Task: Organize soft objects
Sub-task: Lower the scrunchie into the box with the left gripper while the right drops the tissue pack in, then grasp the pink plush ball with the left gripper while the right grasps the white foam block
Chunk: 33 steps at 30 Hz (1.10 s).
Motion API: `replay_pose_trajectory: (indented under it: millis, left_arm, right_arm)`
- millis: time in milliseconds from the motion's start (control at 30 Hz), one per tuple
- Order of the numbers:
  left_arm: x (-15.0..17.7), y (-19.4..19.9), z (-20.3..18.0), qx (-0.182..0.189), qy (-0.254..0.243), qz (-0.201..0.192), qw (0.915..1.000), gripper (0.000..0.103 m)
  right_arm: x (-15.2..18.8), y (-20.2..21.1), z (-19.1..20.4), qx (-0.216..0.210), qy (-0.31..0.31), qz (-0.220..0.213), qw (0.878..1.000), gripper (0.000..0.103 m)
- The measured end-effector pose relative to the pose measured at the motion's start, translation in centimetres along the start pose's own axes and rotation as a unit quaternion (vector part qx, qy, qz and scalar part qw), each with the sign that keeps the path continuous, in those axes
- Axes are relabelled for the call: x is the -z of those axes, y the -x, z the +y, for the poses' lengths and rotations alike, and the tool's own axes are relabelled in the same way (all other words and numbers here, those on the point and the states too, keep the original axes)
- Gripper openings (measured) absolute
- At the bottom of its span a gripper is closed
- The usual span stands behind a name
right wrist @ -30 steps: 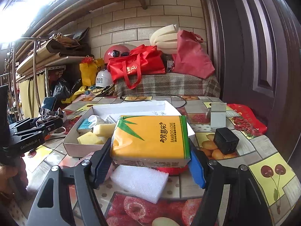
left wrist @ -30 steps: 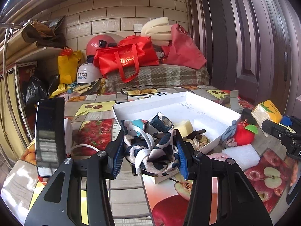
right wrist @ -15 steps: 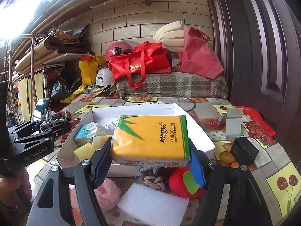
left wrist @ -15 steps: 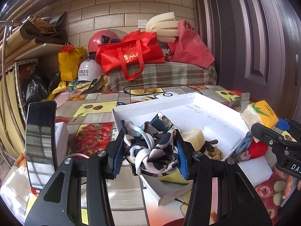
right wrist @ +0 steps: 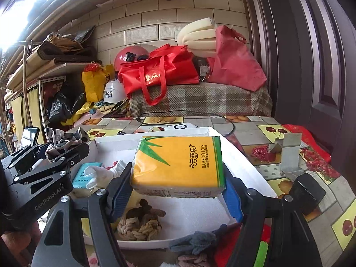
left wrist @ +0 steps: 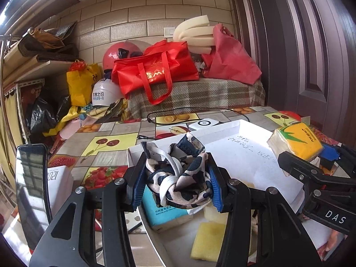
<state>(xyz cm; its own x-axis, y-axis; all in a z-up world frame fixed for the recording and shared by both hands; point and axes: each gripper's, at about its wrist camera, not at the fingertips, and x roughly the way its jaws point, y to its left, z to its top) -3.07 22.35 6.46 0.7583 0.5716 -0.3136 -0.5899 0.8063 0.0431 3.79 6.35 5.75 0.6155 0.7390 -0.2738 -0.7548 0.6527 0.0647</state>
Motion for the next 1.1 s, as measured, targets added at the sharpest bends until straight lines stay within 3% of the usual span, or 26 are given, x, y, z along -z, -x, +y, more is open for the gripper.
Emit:
replay_pose_trajectory:
  millis: [100, 300, 433, 500, 700, 800, 1100]
  left_arm:
    - [-0.1, -1.2, 0.0, 0.005, -0.002, 0.029, 0.9996, 0.048]
    - [-0.1, -1.6, -0.4, 0.007, -0.007, 0.036, 0.9993, 0.048]
    - [-0.1, -1.7, -0.5, -0.003, -0.01, 0.042, 0.999, 0.056]
    - [-0.1, -1.5, -0.5, -0.013, -0.012, 0.036, 0.9992, 0.071]
    - [-0.1, -0.9, 0.7, -0.045, 0.014, 0.021, 0.9987, 0.102]
    - [0.0, -0.8, 1.1, -0.049, 0.025, 0.019, 0.9983, 0.103]
    - [-0.1, -0.4, 1.3, -0.052, 0.032, 0.005, 0.9981, 0.103]
  right_arm:
    - [-0.1, -0.6, 0.1, 0.003, 0.0, 0.008, 1.0, 0.073]
    - [-0.4, -1.4, 0.3, 0.004, 0.003, 0.02, 1.0, 0.073]
    - [-0.4, -1.6, 0.3, 0.005, 0.001, 0.026, 1.0, 0.074]
    - [-0.4, -1.8, 0.3, 0.004, 0.001, 0.031, 1.0, 0.079]
    - [-0.5, -1.1, 0.2, 0.015, 0.001, 0.012, 1.0, 0.087]
    - [-0.5, -1.1, 0.2, 0.022, -0.002, 0.011, 1.0, 0.103]
    - [-0.5, -0.6, 0.6, 0.029, 0.013, -0.005, 0.999, 0.103]
